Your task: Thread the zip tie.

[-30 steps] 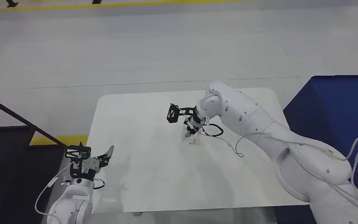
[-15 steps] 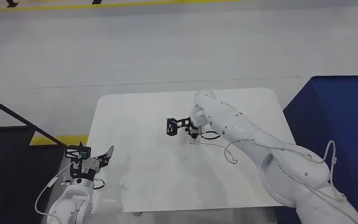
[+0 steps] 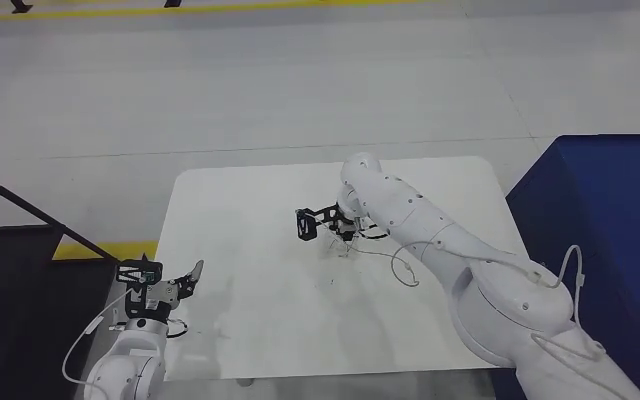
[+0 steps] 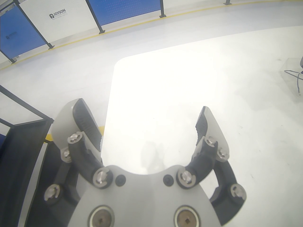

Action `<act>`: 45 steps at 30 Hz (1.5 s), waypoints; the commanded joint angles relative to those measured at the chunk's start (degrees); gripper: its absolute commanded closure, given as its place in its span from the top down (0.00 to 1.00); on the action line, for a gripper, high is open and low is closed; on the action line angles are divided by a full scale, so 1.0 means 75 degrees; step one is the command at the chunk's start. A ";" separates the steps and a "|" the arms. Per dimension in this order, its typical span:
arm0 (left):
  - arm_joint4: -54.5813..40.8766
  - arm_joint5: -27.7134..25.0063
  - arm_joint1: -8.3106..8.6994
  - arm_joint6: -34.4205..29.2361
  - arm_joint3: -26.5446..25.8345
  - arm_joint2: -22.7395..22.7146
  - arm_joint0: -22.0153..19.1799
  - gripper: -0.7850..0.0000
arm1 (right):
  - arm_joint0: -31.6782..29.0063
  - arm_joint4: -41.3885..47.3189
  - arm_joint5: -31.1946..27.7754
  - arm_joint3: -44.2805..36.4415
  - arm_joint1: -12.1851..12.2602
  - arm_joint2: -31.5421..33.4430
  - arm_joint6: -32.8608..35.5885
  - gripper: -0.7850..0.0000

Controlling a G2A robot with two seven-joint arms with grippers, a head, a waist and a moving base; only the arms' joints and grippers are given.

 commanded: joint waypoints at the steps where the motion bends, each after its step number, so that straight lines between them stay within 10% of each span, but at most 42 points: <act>1: 0.0000 0.0000 0.0000 0.0000 0.0000 0.0000 0.0000 1.00 | -0.0016 0.0027 0.0000 0.0040 -0.0023 0.0000 -0.0001 0.20; 12: 0.0000 0.0000 0.0000 0.0000 0.0000 0.0000 0.0000 1.00 | -0.0029 -0.0152 0.0000 0.0155 -0.0048 0.0000 -0.0598 0.00; 45: 0.0000 0.0000 0.0000 0.0000 0.0000 0.0000 0.0000 1.00 | -0.0041 0.0121 0.0215 -0.0221 0.0101 0.0000 -0.0687 0.00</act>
